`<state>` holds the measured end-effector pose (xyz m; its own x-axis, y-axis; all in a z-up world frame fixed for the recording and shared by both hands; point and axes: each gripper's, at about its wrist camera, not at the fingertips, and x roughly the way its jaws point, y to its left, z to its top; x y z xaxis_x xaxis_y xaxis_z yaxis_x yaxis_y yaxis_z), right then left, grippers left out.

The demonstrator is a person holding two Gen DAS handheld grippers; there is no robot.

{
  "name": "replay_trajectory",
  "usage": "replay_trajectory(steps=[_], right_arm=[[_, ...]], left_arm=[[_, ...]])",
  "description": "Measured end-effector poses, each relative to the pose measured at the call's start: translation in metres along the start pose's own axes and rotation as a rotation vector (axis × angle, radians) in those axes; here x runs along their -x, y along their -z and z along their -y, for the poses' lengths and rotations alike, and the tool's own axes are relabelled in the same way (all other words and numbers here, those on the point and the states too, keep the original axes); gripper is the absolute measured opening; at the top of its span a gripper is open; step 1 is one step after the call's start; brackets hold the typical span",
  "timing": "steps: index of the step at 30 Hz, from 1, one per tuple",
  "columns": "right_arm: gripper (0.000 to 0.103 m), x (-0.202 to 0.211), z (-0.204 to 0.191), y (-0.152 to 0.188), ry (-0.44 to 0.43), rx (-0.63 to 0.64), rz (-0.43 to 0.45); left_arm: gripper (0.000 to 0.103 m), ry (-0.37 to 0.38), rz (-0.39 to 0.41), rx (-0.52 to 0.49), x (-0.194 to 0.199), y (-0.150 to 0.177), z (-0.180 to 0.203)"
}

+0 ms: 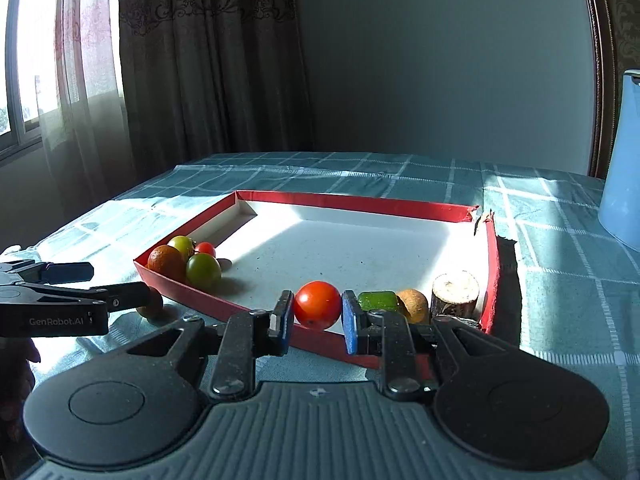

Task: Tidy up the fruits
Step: 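Carry the cherry tomato over the tray and drop it inside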

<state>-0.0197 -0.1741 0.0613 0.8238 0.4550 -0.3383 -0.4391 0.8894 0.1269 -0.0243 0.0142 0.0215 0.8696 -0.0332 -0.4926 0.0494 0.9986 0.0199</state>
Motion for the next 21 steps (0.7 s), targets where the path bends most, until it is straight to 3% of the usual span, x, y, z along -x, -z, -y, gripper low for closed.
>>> replay_trajectory(steps=[5, 9, 14, 21], right_arm=[[0.025, 0.006, 0.007, 0.001, 0.008, -0.023, 0.019], [0.025, 0.013, 0.009, -0.007, 0.017, -0.024, 0.048], [0.025, 0.011, 0.017, -0.024, 0.048, -0.027, 0.061], [0.025, -0.023, 0.038, -0.037, 0.141, -0.039, -0.006]], left_arm=[[0.090, 0.041, -0.018, -0.078, -0.003, 0.007, 0.030], [0.090, 0.013, -0.066, -0.133, -0.015, 0.012, 0.041], [0.090, 0.008, -0.116, -0.121, -0.023, 0.014, 0.039], [0.092, 0.015, -0.124, -0.107, -0.024, 0.014, 0.036]])
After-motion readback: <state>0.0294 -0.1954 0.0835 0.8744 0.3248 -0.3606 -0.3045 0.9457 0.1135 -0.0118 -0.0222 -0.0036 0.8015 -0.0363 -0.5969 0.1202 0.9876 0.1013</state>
